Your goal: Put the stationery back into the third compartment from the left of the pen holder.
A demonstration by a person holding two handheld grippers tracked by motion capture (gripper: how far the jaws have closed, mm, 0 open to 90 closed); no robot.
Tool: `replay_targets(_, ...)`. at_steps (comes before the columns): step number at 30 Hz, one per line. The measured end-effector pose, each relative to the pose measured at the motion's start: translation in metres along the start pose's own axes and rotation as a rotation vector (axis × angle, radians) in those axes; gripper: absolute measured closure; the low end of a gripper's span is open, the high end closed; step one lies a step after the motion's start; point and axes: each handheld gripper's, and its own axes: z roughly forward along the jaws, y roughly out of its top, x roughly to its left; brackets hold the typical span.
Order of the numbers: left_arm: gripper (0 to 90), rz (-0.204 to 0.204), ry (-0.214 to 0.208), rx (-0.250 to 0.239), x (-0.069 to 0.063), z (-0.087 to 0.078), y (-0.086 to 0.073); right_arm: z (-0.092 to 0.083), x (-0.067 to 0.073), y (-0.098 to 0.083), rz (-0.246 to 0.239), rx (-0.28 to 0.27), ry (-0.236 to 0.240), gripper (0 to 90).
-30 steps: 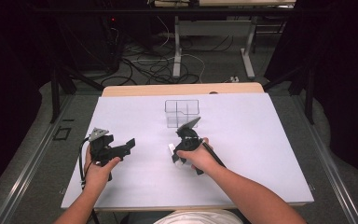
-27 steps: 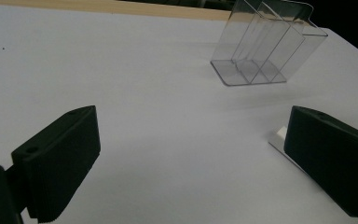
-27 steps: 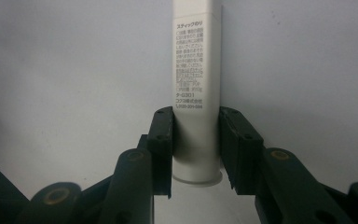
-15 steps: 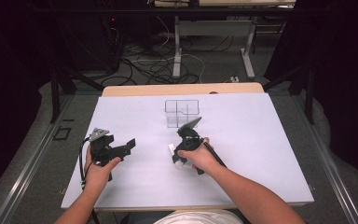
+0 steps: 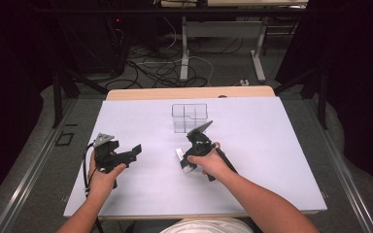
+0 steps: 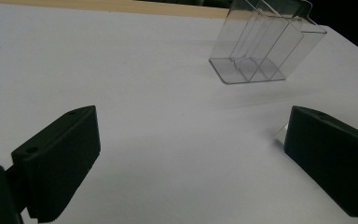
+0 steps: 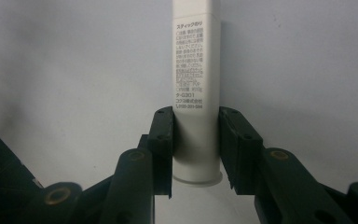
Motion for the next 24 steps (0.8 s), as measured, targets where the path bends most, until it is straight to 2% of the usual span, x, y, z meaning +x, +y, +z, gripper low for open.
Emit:
replay_targets(1, 3.5, 0.0, 0.0, 0.003, 0.0, 0.0, 0.0, -0.002, 0.0, 0.0, -0.01, 0.007, -0.01, 67.2)
replay_targets(5, 3.5, 0.0, 0.0, 0.005, 0.0, 0.0, 0.0, -0.009, 0.001, -0.002, -0.044, -0.02, -0.014, 67.2)
replay_targets(6, 3.5, 0.001, 0.0, 0.005, 0.0, 0.0, 0.0, -0.013, 0.001, -0.002, -0.075, -0.032, -0.027, 67.2)
replay_targets(9, 3.5, 0.001, -0.003, 0.004, 0.0, 0.001, 0.0, -0.015, 0.001, -0.003, -0.086, -0.064, -0.028, 67.2)
replay_targets(10, 3.5, 0.002, -0.002, 0.004, 0.0, 0.001, 0.0, -0.018, 0.001, -0.004, -0.12, -0.072, -0.037, 67.2)
replay_targets(11, 3.5, 0.002, -0.002, 0.004, 0.0, 0.001, 0.0, -0.018, 0.001, -0.004, -0.12, -0.072, -0.037, 67.2)
replay_targets(12, 3.5, 0.0, -0.002, 0.006, 0.0, 0.001, -0.001, -0.02, 0.002, -0.006, -0.165, -0.112, -0.057, 67.2)
replay_targets(13, 3.5, 0.0, -0.003, 0.007, 0.0, 0.001, -0.001, -0.02, 0.002, -0.006, -0.165, -0.112, -0.057, 67.2)
replay_targets(14, 3.5, 0.001, -0.004, 0.008, 0.0, 0.001, -0.001, -0.023, 0.004, -0.007, -0.208, -0.124, -0.09, 67.2)
replay_targets(15, 3.5, 0.002, -0.004, 0.009, 0.0, 0.002, -0.001, -0.023, 0.004, -0.007, -0.208, -0.124, -0.09, 67.2)
replay_targets(17, 3.5, 0.003, -0.005, 0.009, 0.0, 0.002, -0.001, -0.026, 0.007, -0.009, -0.254, -0.143, -0.117, 67.2)
replay_targets(18, 3.5, 0.004, -0.004, 0.009, -0.001, 0.002, -0.001, -0.024, 0.008, -0.011, -0.276, -0.209, -0.116, 67.2)
replay_targets(19, 3.5, 0.005, -0.004, 0.01, -0.001, 0.002, -0.001, -0.028, 0.01, -0.011, -0.297, -0.178, -0.148, 67.1)
replay_targets(20, 3.5, 0.005, -0.005, 0.01, -0.001, 0.002, -0.001, -0.029, 0.011, -0.012, -0.333, -0.199, -0.164, 67.2)
replay_targets(21, 3.5, 0.006, -0.006, 0.012, 0.0, 0.002, -0.001, -0.037, 0.012, -0.012, -0.373, -0.124, -0.22, 67.1)
replay_targets(22, 3.5, 0.009, -0.009, 0.015, 0.0, 0.002, -0.001, -0.035, 0.013, -0.014, -0.394, -0.175, -0.232, 67.2)
replay_targets(23, 3.5, 0.015, -0.014, 0.015, 0.0, 0.002, -0.001, -0.037, 0.014, -0.015, -0.415, -0.184, -0.253, 67.2)
replay_targets(24, 3.7, 0.019, -0.015, 0.016, -0.001, 0.002, -0.001, -0.039, 0.014, -0.016, -0.501, -0.207, -0.3, 67.1)
